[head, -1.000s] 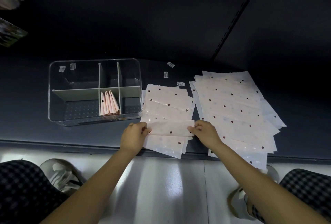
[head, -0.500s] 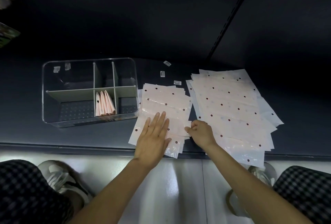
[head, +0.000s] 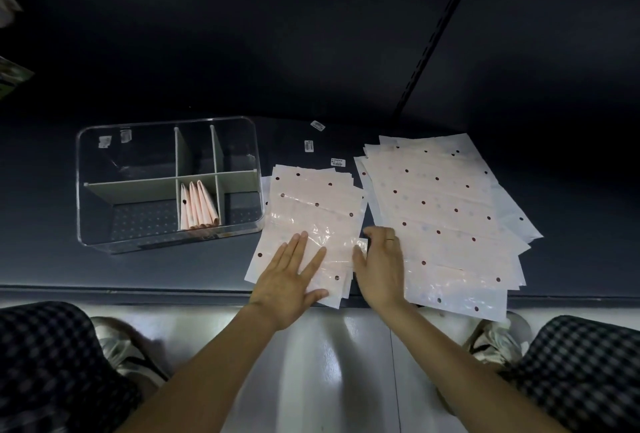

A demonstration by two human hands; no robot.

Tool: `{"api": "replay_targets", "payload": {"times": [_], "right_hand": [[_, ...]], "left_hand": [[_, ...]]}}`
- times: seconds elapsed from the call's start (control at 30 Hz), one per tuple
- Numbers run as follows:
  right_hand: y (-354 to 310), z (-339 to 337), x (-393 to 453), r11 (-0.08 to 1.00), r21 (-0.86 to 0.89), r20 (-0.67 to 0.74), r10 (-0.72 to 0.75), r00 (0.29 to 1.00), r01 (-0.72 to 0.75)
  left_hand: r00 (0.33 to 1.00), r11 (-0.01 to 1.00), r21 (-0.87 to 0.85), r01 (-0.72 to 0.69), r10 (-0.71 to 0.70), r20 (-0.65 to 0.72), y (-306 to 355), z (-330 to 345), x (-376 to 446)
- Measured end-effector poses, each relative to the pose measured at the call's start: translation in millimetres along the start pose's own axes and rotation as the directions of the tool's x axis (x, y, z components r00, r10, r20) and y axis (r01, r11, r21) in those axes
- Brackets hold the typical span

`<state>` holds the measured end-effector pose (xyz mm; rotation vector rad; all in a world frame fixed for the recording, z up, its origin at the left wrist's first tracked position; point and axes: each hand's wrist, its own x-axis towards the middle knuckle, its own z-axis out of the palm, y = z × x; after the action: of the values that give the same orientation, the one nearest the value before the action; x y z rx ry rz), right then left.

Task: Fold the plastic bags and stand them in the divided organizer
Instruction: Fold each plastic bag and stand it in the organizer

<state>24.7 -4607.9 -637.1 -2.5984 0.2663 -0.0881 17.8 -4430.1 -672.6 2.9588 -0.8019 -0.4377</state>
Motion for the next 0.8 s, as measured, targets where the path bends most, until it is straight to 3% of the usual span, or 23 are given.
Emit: {"api": "replay_targets", "payload": {"times": [0.07,0.13,0.2,0.3,0.5,0.6,0.7,0.8], "right_hand": [[-13,8,-4,0.974,0.022,0.164,-0.225,0.961,0.224],[-16,21,-9,0.910,0.003,0.386,-0.384,0.839,0.415],[-6,29,-11,0.873,-0.054,0.475,-0.404,0.782,0.484],[16,28,-14,0.831,-0.196,0.497,-0.373,0.784,0.520],[51,6,-15,0.821,-0.277,0.504,-0.317,0.803,0.498],[52,-3,-10,0.854,-0.234,0.417,-0.343,0.841,0.464],[39,-10,6,0.942,-0.112,0.283,-0.276,0.919,0.318],[24,-11,24,0.991,-0.023,0.336,-0.117,0.935,0.133]], "left_hand": [[1.000,1.000,0.014,-0.002,0.002,-0.005,0,-1,0],[1.000,1.000,0.017,-0.009,0.009,0.004,-1,-2,-1],[1.000,0.999,0.020,-0.029,0.029,0.007,-3,-3,-1],[0.998,0.998,0.016,-0.061,0.061,-0.006,-11,-5,-4],[0.999,0.999,-0.031,-0.035,0.034,-0.030,-25,-1,-14],[0.999,0.993,-0.114,-0.025,0.021,-0.039,-24,-3,-12],[0.999,0.984,-0.176,-0.019,0.011,-0.045,-20,-8,-11],[0.999,0.984,-0.177,0.001,-0.009,-0.042,-14,-10,-11]]}}
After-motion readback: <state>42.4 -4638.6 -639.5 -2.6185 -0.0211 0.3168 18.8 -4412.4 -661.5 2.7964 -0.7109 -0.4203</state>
